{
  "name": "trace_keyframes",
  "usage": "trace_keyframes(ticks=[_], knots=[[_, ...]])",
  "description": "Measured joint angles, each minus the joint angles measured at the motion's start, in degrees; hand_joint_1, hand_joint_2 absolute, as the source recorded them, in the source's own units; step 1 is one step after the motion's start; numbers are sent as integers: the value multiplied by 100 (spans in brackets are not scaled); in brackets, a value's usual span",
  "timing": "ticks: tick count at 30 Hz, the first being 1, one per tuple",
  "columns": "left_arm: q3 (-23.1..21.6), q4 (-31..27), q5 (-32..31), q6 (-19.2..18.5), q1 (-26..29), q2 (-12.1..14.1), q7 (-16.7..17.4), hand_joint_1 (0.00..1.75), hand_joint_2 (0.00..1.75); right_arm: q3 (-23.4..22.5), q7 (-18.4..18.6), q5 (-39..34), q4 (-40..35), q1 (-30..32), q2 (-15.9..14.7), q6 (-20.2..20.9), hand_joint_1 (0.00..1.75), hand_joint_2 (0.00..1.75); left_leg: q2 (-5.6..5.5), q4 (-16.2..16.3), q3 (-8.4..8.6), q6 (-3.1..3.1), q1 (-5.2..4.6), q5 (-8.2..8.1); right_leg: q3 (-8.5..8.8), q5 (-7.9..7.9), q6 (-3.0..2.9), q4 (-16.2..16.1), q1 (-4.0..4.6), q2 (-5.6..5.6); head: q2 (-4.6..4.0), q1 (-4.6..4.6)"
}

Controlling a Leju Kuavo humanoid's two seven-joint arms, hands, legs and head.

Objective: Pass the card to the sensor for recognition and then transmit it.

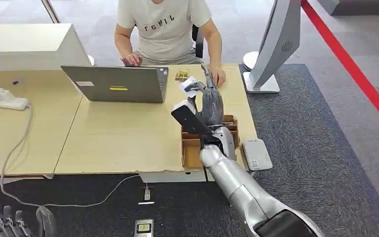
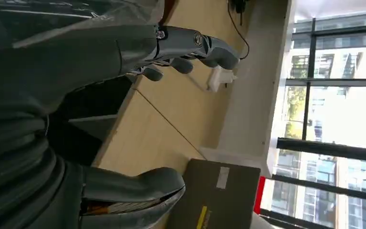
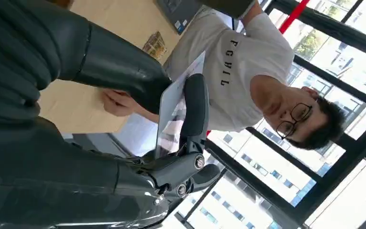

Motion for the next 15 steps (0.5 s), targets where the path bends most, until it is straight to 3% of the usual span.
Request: trace_keyframes(ticks=[15], knots=[[63,-159,240,0,-16,-9,0,0,175,-18,120,-311,-2608,1905,-787,155,175,175,0,0,-1,2,0,-4,-1,-1,0,-3,0,2,0,-2]])
